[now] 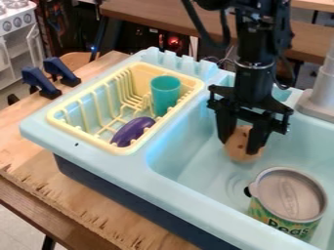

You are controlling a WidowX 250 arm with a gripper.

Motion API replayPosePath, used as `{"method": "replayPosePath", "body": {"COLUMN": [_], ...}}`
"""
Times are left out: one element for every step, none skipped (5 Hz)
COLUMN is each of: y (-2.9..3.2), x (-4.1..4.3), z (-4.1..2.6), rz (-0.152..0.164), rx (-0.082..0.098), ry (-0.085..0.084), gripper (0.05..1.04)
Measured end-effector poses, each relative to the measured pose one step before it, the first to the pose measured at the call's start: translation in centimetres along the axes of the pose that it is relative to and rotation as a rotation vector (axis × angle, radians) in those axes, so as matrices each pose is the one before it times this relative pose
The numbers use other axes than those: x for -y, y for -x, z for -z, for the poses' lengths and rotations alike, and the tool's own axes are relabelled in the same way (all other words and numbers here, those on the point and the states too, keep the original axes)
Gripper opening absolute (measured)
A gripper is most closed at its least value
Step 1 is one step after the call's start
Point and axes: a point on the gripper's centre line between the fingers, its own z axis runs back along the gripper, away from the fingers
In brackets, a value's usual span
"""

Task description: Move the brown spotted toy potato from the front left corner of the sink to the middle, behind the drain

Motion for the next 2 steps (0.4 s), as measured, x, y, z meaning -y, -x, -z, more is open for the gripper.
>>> {"method": "replayPosePath", "body": {"y": [0.085,0.399], "x": [-0.349,-0.33], "z": [0.652,-0.056], "rz": [-0.0126,-0.0122], "rx": [-0.0236,-0.0285], "ry": [-0.0053,-0.0041], "gripper": [0.738,0.982]}}
